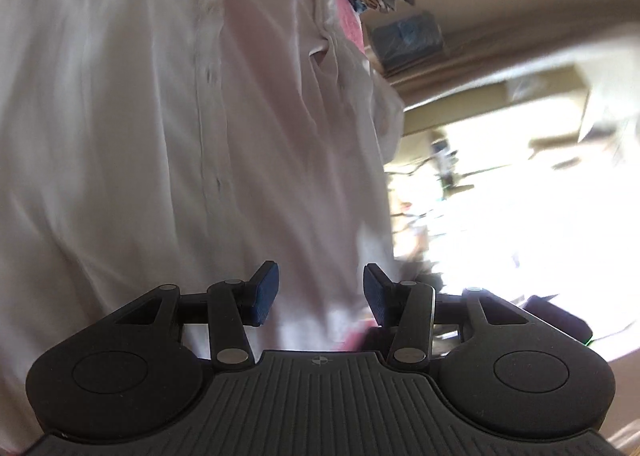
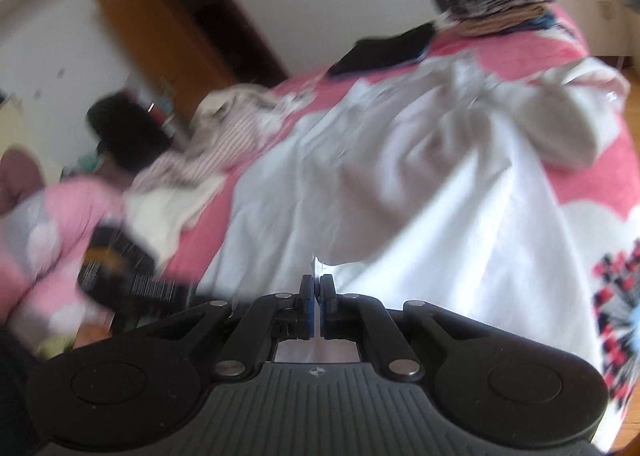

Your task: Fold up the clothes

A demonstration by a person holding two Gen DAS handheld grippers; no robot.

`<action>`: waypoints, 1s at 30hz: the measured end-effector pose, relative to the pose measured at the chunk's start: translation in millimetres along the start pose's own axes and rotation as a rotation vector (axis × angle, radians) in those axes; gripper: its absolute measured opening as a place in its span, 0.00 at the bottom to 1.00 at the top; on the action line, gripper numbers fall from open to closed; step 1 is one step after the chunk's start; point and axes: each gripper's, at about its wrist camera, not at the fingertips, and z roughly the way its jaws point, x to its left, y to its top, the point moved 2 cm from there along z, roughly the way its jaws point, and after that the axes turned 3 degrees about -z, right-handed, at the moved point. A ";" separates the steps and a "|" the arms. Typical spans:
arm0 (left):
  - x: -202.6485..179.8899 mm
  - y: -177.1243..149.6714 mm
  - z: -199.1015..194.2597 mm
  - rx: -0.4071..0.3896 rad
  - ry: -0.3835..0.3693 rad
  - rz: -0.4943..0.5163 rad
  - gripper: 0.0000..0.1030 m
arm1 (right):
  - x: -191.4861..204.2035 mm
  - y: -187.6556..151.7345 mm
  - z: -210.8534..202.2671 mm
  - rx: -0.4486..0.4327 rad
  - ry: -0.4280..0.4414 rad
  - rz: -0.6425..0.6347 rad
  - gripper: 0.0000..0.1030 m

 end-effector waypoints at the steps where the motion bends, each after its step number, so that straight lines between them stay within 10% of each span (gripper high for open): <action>1: 4.2 0.2 2.3 0.013 -0.030 -0.042 0.45 | 4.7 -5.7 0.4 0.018 0.013 -0.008 0.02; 30: 12.0 -3.9 25.0 0.070 -0.210 -0.216 0.31 | 33.9 -33.9 3.0 0.125 0.013 -0.062 0.02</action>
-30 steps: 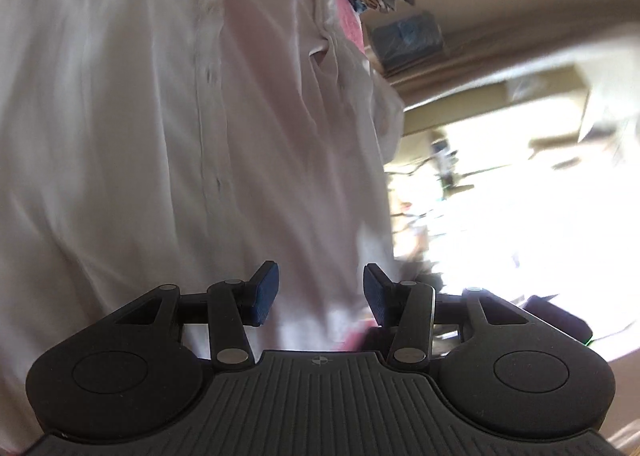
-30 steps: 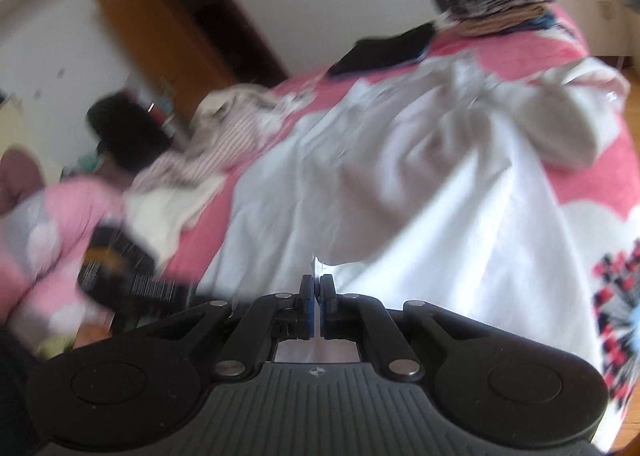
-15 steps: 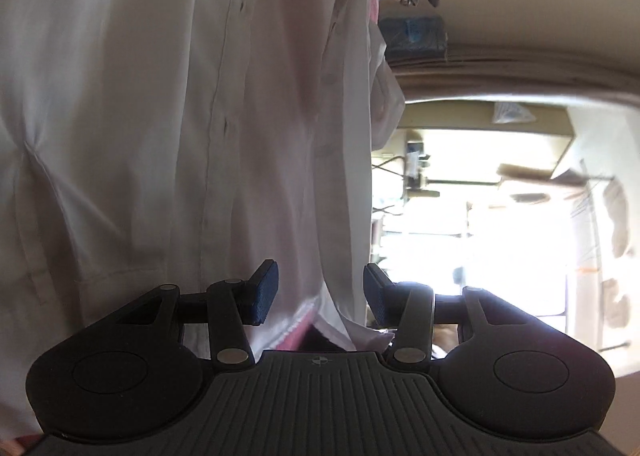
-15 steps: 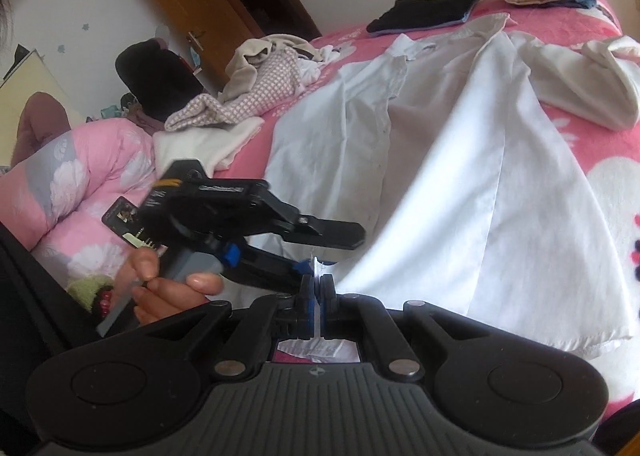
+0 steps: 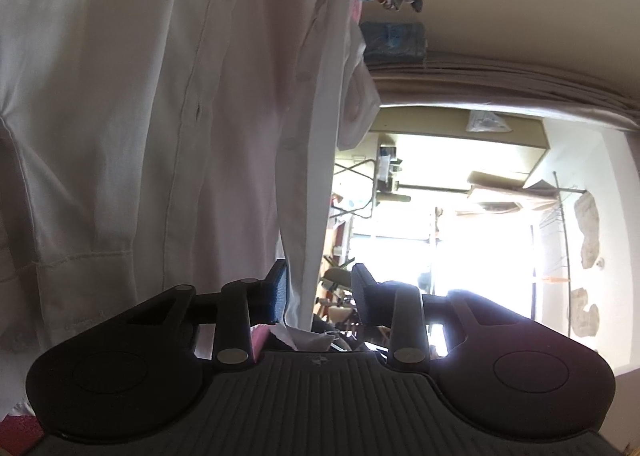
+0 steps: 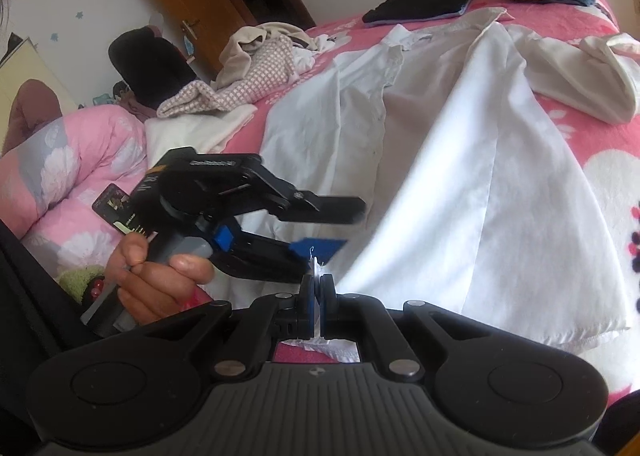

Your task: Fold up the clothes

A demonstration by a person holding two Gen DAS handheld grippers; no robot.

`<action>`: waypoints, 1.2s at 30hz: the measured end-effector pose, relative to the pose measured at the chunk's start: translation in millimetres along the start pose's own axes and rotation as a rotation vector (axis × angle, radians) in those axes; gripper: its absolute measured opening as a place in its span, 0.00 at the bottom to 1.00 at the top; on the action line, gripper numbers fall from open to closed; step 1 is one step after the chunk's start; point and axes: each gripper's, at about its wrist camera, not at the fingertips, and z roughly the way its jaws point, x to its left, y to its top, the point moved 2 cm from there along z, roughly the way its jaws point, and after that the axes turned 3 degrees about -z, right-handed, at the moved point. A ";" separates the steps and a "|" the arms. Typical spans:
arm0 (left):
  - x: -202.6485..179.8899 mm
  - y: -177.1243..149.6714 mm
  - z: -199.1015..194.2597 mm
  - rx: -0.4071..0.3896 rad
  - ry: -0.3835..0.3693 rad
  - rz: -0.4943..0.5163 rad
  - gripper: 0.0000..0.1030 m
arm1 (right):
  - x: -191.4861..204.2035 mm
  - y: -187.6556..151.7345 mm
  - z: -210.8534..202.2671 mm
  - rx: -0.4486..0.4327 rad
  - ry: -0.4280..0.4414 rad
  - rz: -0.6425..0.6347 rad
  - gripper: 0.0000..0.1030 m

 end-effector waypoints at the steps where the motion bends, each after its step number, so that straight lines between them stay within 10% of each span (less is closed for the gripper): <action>1: -1.1 0.2 -0.1 -0.002 -0.003 0.004 0.30 | -0.4 -0.3 -0.7 -0.004 0.000 0.004 0.02; 13: -5.9 -1.1 -1.5 -0.041 0.008 0.075 0.00 | -3.8 0.8 -0.9 -0.013 -0.003 0.015 0.02; 23: -56.1 -28.1 -24.5 -0.177 0.155 0.545 0.00 | -11.1 16.6 -4.6 0.115 -0.132 -0.073 0.05; 36: -59.9 -64.1 5.8 -0.086 0.236 0.896 0.00 | -74.2 203.7 43.3 -0.063 -0.267 0.002 0.27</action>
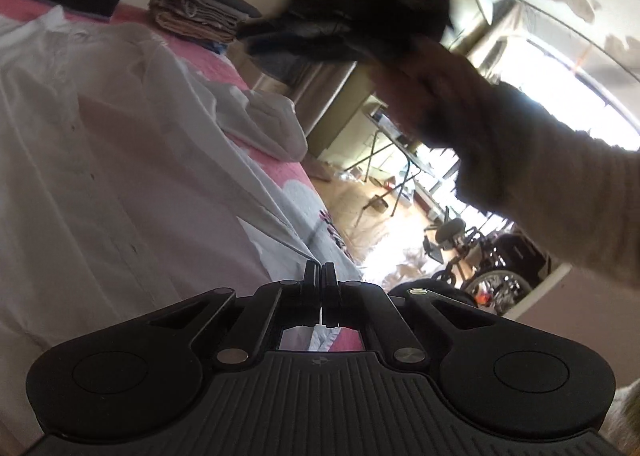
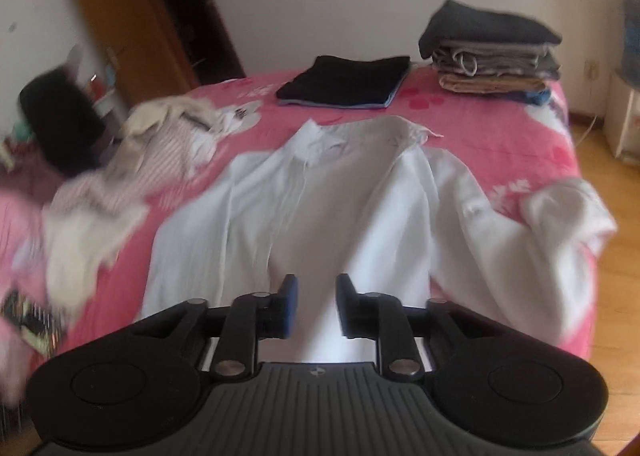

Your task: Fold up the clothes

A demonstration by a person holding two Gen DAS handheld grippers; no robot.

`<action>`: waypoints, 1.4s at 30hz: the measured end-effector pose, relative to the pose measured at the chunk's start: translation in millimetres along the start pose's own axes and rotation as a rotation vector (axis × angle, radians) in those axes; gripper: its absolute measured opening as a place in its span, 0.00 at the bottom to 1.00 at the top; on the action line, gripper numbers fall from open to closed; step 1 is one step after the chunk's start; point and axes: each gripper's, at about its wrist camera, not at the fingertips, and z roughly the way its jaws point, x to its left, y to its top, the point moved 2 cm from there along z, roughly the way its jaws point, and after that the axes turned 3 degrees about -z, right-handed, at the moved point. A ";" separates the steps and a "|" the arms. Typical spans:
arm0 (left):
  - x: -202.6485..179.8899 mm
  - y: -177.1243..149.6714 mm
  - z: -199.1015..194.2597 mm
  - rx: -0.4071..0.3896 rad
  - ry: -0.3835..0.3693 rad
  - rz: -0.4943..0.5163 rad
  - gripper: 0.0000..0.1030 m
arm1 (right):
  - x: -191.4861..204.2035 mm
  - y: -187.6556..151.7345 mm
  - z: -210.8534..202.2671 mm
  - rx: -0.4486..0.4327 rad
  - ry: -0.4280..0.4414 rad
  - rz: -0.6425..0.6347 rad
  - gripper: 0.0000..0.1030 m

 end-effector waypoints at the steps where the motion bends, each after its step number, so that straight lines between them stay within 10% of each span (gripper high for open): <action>1: -0.6 -1.3 3.0 0.006 -0.006 0.005 0.00 | -6.6 14.3 17.2 0.003 -0.012 0.033 0.32; 14: 3.1 -17.5 0.7 0.080 -0.136 0.043 0.00 | -131.6 116.2 189.2 0.067 -0.118 0.650 0.46; 21: 6.7 -14.7 -0.1 0.084 -0.203 0.041 0.00 | -153.8 126.7 236.5 0.056 -0.072 0.756 0.46; 29: 10.9 -15.8 10.4 0.099 -0.243 0.019 0.00 | -130.1 142.0 234.0 -0.080 -0.025 0.579 0.10; 42: 15.0 -13.5 4.5 0.090 -0.207 0.008 0.00 | 5.3 171.3 264.6 -0.068 -0.045 -0.040 0.03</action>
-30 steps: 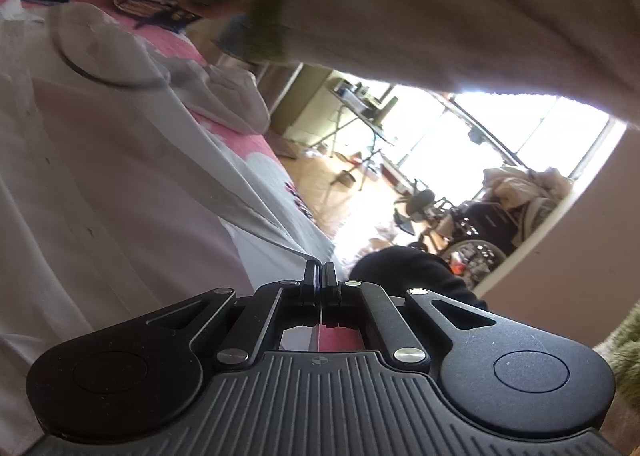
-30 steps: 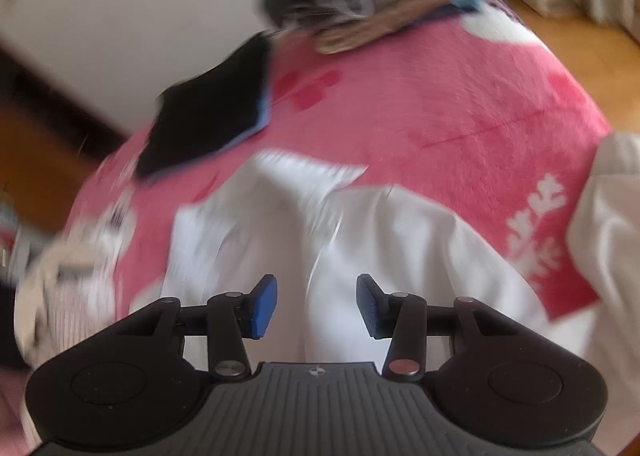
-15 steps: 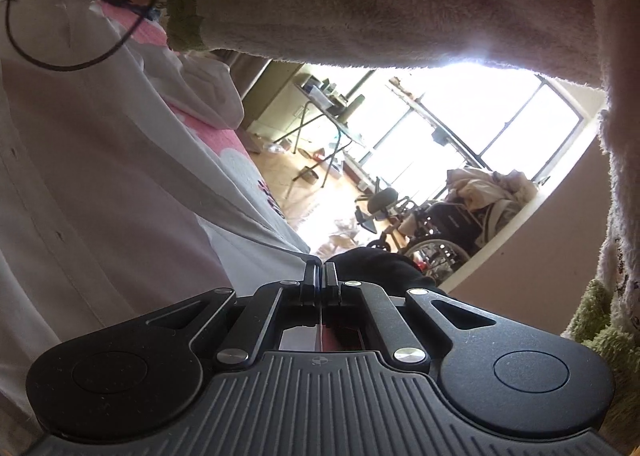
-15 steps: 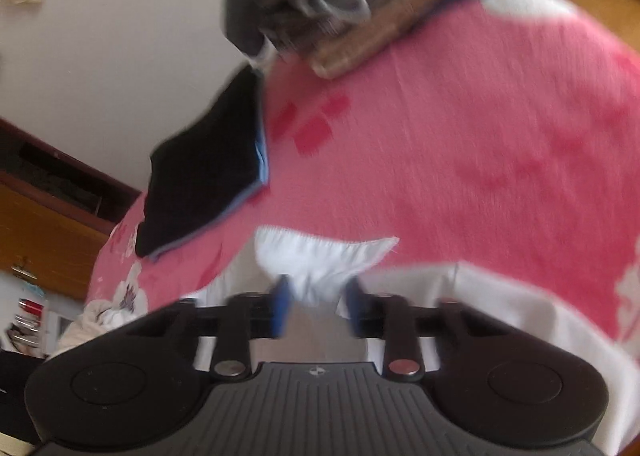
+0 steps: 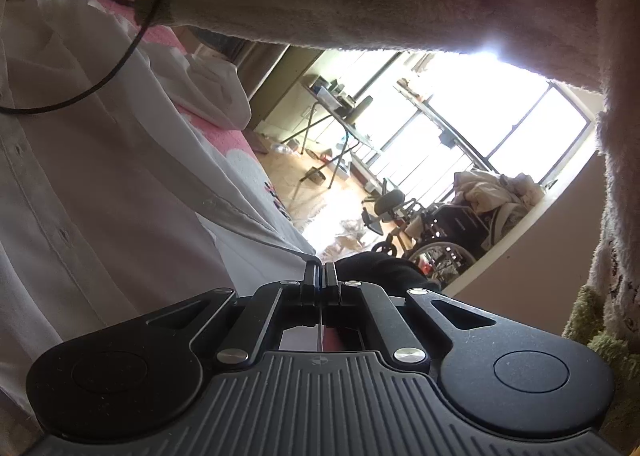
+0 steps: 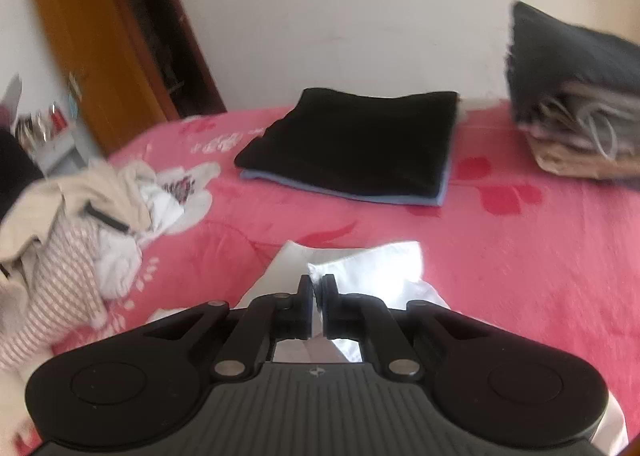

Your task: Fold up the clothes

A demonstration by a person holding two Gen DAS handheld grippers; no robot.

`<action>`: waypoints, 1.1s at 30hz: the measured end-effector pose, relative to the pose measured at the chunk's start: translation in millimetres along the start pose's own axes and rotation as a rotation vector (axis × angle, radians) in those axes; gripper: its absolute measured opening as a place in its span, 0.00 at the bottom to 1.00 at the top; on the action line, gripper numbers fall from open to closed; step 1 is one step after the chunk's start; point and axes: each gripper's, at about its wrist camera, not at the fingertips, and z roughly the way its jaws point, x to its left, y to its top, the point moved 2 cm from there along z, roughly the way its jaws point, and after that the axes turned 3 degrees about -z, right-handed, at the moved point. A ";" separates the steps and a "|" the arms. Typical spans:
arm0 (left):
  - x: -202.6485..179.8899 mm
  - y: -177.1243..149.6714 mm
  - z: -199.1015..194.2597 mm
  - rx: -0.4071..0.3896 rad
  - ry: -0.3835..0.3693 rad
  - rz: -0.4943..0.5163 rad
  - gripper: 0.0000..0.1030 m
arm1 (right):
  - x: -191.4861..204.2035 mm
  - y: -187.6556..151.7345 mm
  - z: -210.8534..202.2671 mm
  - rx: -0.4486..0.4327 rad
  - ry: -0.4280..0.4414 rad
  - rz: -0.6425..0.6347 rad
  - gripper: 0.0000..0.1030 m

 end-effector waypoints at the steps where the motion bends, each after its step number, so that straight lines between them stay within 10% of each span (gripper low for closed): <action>1: 0.0 0.2 -1.2 -0.003 0.002 -0.001 0.00 | 4.5 0.3 1.8 0.001 -0.009 -0.012 0.02; 7: 2.8 -0.4 -1.1 -0.002 -0.004 -0.028 0.00 | 18.8 0.1 12.7 0.049 -0.115 -0.109 0.04; 11: 4.6 -0.9 -2.1 -0.004 -0.015 -0.038 0.00 | 20.5 -3.1 9.1 0.064 -0.167 -0.138 0.48; 18: 6.6 -0.8 -0.7 -0.002 -0.025 -0.041 0.00 | 48.0 -28.7 20.4 0.109 -0.222 -0.432 0.48; 24: 7.2 -1.2 0.6 -0.006 -0.017 -0.030 0.00 | 53.9 -55.8 50.2 0.180 -0.280 -0.556 0.41; 29: 9.3 -1.6 0.7 -0.009 -0.019 -0.032 0.00 | 40.0 -57.3 53.0 0.160 -0.280 -0.459 0.00; 33: 9.2 1.6 -1.4 -0.026 -0.048 -0.044 0.00 | 28.5 -43.1 33.4 0.066 -0.263 -0.358 0.00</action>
